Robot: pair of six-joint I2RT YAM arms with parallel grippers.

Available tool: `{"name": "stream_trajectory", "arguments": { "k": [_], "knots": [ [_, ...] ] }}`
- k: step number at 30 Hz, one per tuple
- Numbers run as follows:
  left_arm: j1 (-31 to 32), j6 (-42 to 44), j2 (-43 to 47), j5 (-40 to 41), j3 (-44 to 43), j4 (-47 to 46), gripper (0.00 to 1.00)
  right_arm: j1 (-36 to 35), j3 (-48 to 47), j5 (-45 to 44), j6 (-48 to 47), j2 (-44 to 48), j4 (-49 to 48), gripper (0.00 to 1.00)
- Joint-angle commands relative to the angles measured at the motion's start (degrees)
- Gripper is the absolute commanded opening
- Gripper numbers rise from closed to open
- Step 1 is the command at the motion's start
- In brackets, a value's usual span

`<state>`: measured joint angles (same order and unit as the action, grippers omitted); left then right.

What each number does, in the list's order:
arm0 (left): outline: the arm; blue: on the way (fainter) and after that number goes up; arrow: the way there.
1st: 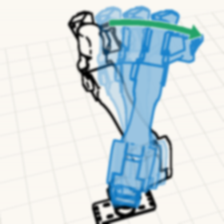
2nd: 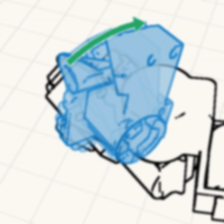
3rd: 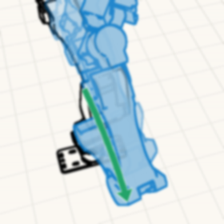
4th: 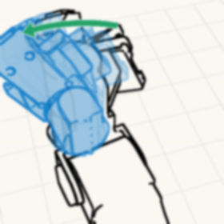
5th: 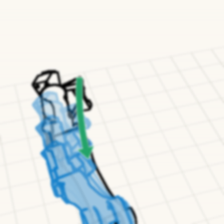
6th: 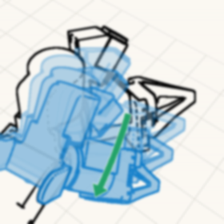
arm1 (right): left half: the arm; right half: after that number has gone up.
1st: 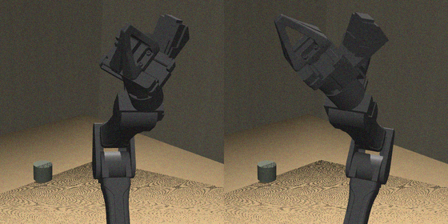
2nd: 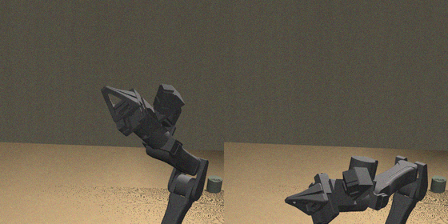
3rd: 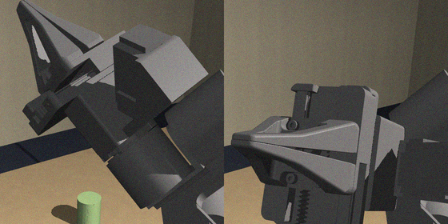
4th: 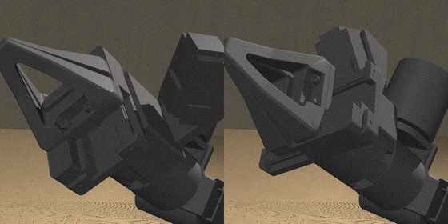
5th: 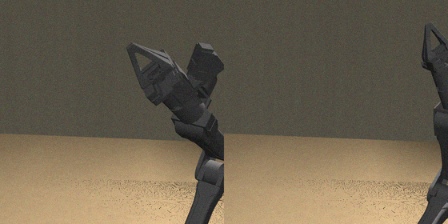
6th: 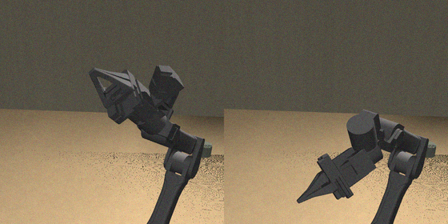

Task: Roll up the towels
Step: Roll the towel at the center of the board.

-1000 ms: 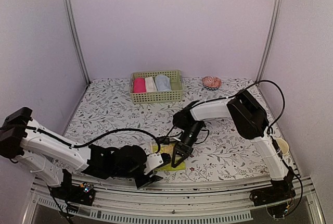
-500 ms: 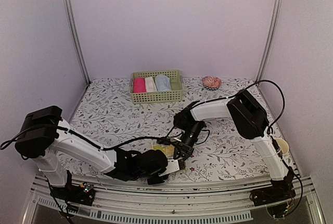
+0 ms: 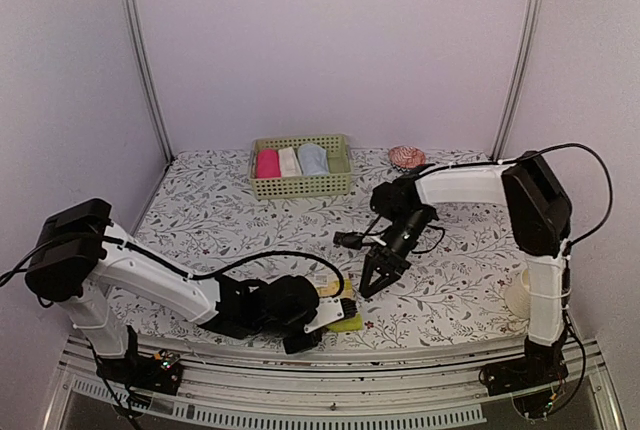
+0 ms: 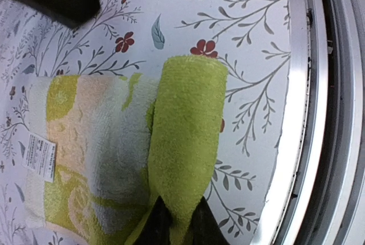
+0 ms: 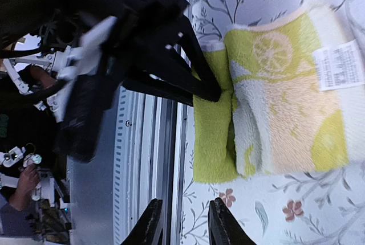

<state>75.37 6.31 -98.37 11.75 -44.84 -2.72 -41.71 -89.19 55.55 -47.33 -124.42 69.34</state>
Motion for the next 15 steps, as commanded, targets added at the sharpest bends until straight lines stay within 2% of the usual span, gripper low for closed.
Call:
{"name": "stream_trajectory", "arguments": {
  "k": [1,6,10,15],
  "knots": [
    [-3.2,-8.0,0.0,-12.8,1.5,0.4,0.09,4.7,9.5,-2.1,-1.9,16.8,-9.3,0.31],
    [-7.2,-14.0,-2.0,-25.5,-0.1,0.2,0.09,2.3,24.0,-11.2,1.2,32.2,-24.6,0.3],
    [-11.2,-17.7,-3.6,-34.5,-0.6,-0.7,0.1,-4.0,35.1,-20.8,1.6,41.2,-34.7,0.34],
    [-14.8,-21.1,-7.6,-43.0,-4.0,0.7,0.11,-12.4,38.4,-32.9,2.1,41.4,-41.7,0.37]
  ]
}}
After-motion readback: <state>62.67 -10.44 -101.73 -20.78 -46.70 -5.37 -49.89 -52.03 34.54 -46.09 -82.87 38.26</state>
